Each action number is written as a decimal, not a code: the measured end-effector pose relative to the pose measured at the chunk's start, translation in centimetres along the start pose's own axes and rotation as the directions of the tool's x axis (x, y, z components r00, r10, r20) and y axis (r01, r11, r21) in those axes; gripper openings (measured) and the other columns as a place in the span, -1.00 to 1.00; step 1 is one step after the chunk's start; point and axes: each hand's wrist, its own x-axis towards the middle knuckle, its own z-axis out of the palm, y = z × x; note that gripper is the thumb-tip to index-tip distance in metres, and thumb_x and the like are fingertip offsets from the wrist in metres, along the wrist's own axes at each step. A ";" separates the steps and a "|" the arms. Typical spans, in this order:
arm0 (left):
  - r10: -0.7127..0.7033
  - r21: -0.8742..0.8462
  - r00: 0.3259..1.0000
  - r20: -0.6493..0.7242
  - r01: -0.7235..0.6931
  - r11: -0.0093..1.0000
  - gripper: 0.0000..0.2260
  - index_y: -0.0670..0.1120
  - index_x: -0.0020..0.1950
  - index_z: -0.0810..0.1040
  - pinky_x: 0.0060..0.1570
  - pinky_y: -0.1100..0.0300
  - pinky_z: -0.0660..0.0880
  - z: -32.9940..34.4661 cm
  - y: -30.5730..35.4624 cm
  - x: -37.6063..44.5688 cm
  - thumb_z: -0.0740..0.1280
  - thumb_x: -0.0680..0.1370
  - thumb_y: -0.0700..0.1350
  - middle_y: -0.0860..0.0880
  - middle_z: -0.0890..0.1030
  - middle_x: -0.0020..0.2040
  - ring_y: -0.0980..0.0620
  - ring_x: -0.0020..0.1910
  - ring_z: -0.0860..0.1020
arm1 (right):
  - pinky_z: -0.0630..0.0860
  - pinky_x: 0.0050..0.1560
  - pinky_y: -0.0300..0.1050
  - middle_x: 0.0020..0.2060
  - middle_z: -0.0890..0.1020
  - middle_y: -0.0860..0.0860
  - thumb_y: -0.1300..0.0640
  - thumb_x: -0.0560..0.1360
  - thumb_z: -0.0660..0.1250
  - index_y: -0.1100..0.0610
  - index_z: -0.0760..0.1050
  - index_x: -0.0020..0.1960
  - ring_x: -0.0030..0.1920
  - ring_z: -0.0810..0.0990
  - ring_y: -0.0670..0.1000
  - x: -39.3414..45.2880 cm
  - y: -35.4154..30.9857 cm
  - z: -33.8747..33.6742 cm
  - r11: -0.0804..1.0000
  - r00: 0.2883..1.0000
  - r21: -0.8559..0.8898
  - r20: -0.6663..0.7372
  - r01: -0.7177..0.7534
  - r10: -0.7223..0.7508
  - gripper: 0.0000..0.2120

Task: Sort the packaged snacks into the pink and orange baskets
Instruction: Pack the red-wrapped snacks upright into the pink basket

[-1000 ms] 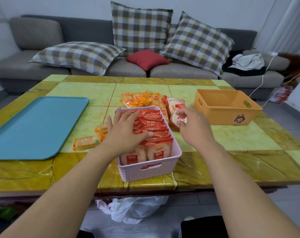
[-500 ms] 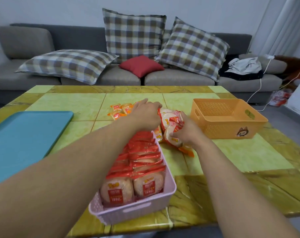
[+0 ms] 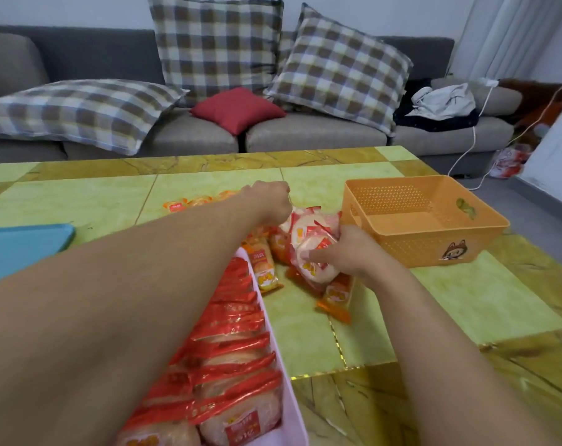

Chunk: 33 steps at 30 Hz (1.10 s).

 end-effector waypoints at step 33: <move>-0.068 -0.412 0.961 0.267 0.177 0.894 -0.48 -0.21 0.26 0.48 -0.07 0.05 0.55 2.5 3.8 7.1 0.58 0.43 -0.03 -0.13 0.57 0.04 -0.08 -0.10 0.58 | 0.54 0.05 -0.04 0.13 0.59 0.05 -0.22 0.47 0.46 0.17 0.46 0.37 0.06 0.57 0.11 0.6 -0.6 -1.9 0.941 0.965 -0.332 0.261 0.069 0.021 -0.36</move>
